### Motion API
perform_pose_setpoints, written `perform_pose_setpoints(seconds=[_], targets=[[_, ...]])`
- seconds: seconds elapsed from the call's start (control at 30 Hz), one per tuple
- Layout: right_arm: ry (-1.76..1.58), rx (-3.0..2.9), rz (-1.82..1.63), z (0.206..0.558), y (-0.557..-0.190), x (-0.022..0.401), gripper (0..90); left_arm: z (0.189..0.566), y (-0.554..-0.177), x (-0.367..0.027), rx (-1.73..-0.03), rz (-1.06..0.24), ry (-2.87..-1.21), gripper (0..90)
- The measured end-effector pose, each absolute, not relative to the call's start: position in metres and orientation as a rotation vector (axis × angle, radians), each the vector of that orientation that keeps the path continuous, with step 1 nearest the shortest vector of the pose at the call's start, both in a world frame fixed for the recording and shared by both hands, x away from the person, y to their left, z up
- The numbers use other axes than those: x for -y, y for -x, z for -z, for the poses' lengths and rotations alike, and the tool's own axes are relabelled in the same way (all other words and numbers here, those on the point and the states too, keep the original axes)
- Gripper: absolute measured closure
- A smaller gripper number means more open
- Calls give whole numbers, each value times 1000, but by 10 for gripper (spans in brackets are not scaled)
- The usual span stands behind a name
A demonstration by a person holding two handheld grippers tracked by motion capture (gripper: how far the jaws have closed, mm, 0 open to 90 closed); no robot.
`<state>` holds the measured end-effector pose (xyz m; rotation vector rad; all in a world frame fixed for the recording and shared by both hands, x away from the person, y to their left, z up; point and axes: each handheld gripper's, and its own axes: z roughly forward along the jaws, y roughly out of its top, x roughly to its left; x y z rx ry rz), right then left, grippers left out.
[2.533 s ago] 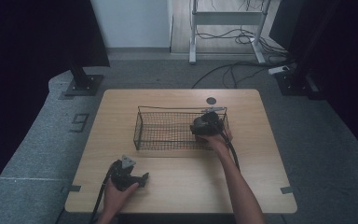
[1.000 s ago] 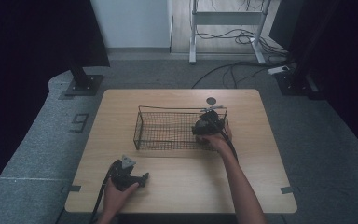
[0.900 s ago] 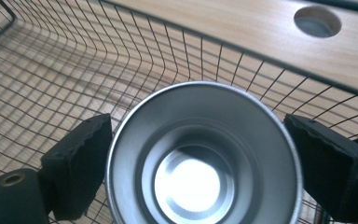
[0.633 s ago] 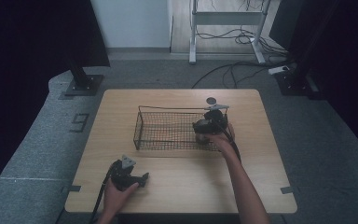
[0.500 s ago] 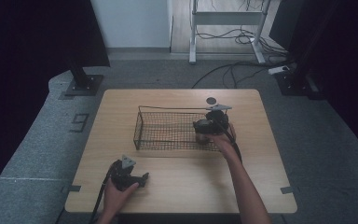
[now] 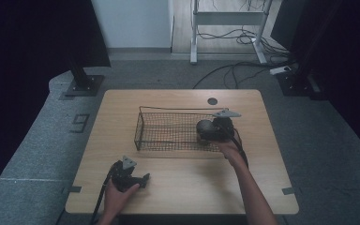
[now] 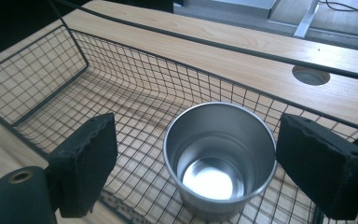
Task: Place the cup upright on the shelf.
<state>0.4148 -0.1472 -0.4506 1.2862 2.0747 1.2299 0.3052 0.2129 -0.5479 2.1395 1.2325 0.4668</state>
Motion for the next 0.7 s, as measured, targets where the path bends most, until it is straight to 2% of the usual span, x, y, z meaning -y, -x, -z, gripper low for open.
perform_pose_setpoints(seconds=[0.7], targets=[[-1231, -2032, -1376, 465, -339, 180, 144, 548, -304, -213, -1232, -469, -2135, 47]])
